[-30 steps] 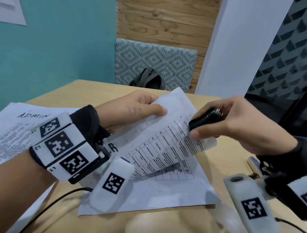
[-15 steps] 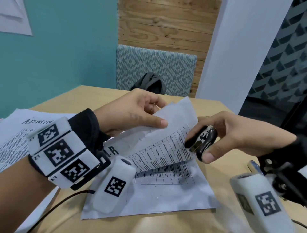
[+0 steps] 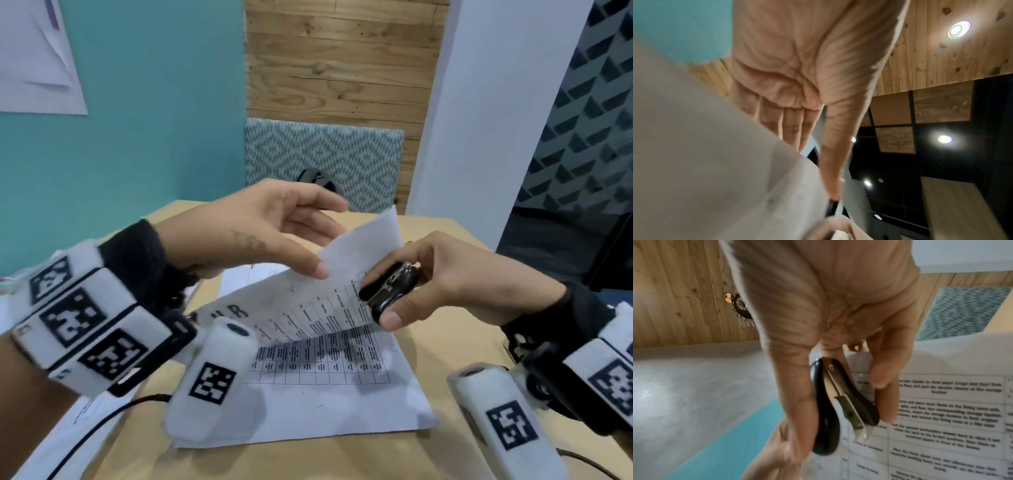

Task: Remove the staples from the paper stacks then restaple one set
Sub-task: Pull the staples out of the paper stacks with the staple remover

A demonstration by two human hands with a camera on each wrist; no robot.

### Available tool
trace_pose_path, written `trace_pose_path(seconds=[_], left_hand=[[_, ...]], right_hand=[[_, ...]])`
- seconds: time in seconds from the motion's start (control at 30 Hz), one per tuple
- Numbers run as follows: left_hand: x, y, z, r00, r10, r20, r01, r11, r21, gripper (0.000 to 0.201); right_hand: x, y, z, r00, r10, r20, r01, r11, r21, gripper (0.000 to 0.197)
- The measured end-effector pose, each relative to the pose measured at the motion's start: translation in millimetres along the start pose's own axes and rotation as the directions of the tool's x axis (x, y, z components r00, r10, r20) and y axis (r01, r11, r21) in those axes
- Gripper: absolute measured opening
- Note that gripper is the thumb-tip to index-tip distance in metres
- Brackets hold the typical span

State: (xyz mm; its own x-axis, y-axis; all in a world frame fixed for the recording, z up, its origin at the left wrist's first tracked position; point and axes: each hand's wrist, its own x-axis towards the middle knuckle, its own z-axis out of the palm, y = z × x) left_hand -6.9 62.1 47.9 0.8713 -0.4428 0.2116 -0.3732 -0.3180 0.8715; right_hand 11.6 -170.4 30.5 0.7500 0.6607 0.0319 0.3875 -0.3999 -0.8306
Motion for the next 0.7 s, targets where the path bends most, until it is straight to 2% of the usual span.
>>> trace_pose_path(seconds=[0.07,0.17,0.27,0.33,0.4,0.5,0.63,0.7], left_hand=[[-19,-8,-22,0.996,0.005,-0.094,-0.001,0.999,0.049,0.076],[-41,-27,-45,0.976,-0.023,-0.216,0.015,0.999,-0.04,0.08],[-48,-49,-40,0.974,0.031,-0.224,-0.066,0.986,-0.153,0.079],[-45,-60,-28,0.969,0.063,-0.238,-0.112,0.974,-0.196,0.071],[-36,-70,-18,0.945,0.077,-0.318,-0.151,0.965,-0.213,0.053],[-17,-74,-10,0.844,0.087,-0.529,-0.2,0.967,-0.16,0.029],[-3,-61,-26,0.717,0.185,-0.672,-0.316,0.946,-0.076,0.021],[0,-49,-39,0.649,0.214,-0.73,-0.369,0.928,-0.055,0.022]], right_hand=[[-1,-1,-4,0.997,-0.021,-0.071,0.025,0.998,0.055,0.044],[-2,-2,-13,0.986,-0.048,-0.159,0.068,0.99,0.122,0.041],[-2,-3,-18,0.974,-0.099,-0.206,0.134,0.977,0.164,0.061],[-3,-4,-20,0.962,-0.14,-0.232,0.192,0.957,0.216,0.073],[-4,-5,-22,0.951,-0.171,-0.257,0.24,0.933,0.269,0.073],[-3,-5,-22,0.935,-0.196,-0.295,0.281,0.917,0.282,0.072],[4,5,-23,0.885,-0.184,-0.428,0.311,0.918,0.248,0.072],[8,13,-24,0.879,-0.148,-0.453,0.275,0.934,0.229,0.074]])
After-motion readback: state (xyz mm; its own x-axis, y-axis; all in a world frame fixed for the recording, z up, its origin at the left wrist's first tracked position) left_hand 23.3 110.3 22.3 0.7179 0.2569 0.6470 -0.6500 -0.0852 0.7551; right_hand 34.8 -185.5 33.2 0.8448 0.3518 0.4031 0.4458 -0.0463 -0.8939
